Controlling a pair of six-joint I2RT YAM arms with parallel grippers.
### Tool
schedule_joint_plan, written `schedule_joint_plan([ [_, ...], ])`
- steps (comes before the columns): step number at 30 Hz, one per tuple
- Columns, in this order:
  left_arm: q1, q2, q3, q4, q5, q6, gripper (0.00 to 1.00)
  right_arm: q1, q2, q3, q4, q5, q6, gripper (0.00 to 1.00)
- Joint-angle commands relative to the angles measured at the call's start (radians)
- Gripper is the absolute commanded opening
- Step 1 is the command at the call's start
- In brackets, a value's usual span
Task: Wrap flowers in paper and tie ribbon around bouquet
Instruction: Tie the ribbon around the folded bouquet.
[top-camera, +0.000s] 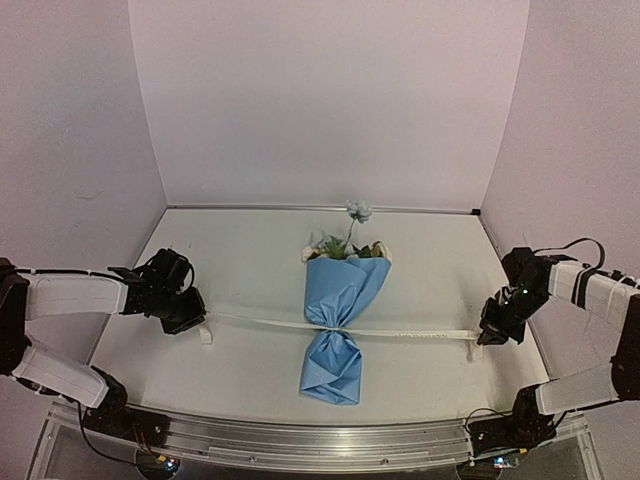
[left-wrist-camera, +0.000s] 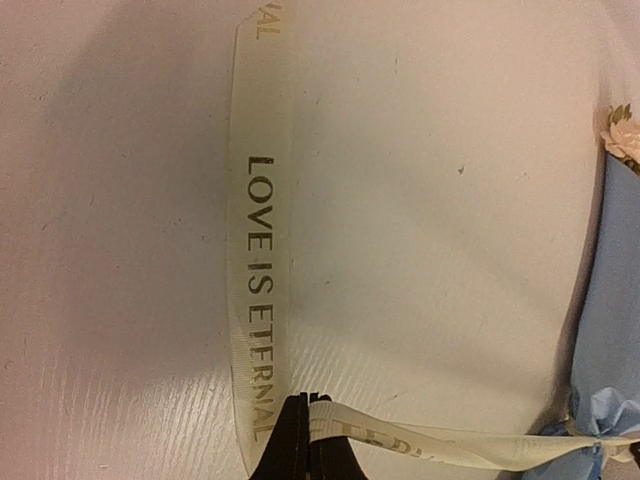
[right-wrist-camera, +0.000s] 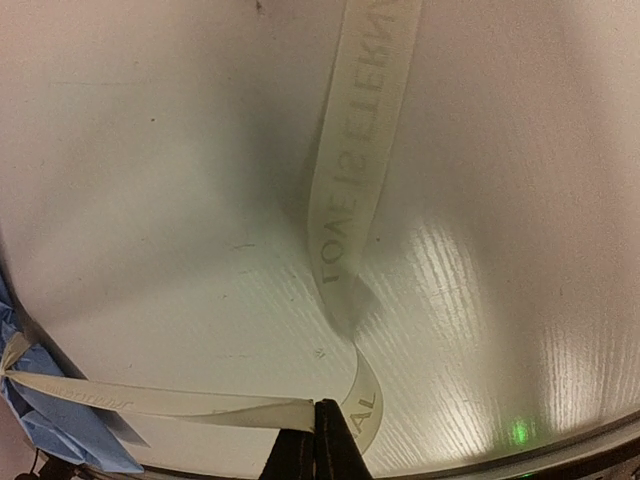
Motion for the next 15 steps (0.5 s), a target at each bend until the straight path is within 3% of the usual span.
schedule_joint_plan([
  [1,-0.040,0.065,0.062,-0.083,-0.260,0.020,0.00,-0.021,0.028,0.051,-0.123,0.136,-0.058,0.00],
  [5,-0.065,0.069,0.077,-0.038,-0.214,0.070,0.00,0.028,0.060,0.092,-0.157,0.114,-0.109,0.01],
  [9,-0.074,0.047,0.083,-0.007,-0.169,0.121,0.01,0.067,0.078,0.118,-0.171,0.085,-0.150,0.13],
  [15,-0.091,-0.004,0.094,0.010,-0.132,0.175,0.40,0.099,0.090,0.154,-0.175,0.042,-0.190,0.38],
])
